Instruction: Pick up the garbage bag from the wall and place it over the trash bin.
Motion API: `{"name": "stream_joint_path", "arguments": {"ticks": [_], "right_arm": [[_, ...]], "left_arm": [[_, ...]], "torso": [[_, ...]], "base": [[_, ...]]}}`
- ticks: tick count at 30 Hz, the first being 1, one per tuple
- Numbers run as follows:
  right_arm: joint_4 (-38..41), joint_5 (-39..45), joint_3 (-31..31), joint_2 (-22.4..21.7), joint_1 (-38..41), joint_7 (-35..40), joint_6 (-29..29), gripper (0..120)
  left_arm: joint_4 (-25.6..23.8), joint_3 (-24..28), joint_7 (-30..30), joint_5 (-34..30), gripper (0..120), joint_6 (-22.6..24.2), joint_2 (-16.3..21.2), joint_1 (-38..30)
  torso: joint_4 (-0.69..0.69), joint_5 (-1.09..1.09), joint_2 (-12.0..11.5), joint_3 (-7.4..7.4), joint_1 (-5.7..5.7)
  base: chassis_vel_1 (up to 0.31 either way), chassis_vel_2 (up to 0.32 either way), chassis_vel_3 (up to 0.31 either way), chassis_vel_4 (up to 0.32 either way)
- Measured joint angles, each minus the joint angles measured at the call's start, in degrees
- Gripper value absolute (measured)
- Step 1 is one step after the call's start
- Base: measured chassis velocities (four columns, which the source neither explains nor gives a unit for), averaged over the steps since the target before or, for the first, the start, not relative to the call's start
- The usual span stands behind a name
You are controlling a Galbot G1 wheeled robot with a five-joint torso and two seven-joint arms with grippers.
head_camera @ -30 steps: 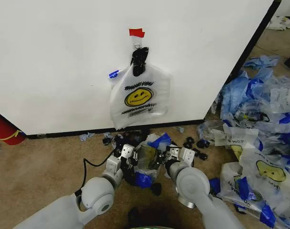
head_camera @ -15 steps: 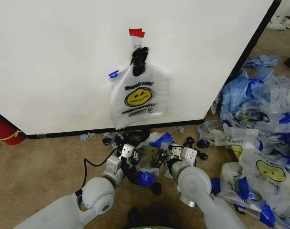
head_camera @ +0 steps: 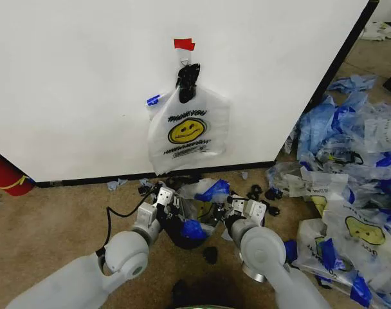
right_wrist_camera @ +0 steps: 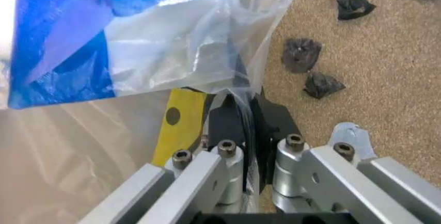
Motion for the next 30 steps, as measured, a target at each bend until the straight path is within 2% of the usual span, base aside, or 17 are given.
{"name": "stream_joint_path", "arguments": {"ticks": [30], "right_arm": [[0.7, -1.0, 0.4, -0.7, -0.4, -1.1, 0.2, 0]], "left_arm": [[7.7, -1.8, -2.9, -0.2, 0, 0.9, -0.3, -3.4]], "torso": [[0.00, 0.00, 0.0, -0.01, 0.00]], "base": [[0.000, 0.000, 0.000, 0.000]]}}
